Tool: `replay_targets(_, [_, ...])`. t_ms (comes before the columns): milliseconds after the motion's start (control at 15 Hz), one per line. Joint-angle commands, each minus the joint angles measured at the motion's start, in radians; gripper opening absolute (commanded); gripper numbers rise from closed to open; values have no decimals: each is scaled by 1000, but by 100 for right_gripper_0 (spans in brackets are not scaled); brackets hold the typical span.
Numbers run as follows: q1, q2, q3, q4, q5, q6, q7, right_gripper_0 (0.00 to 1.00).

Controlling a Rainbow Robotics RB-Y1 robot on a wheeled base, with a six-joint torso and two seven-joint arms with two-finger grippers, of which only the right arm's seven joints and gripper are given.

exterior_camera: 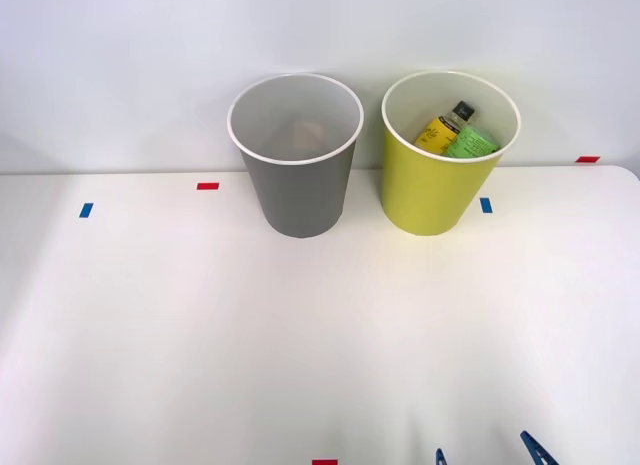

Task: Put cans in the gray bin, plastic bottles in the light green bin

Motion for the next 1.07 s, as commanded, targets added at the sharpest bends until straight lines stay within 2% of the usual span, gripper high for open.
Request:
replay_targets(67, [0, 0, 0, 0, 0, 0, 0, 100])
replay_targets(1067, [0, 0, 0, 0, 0, 0, 0, 100])
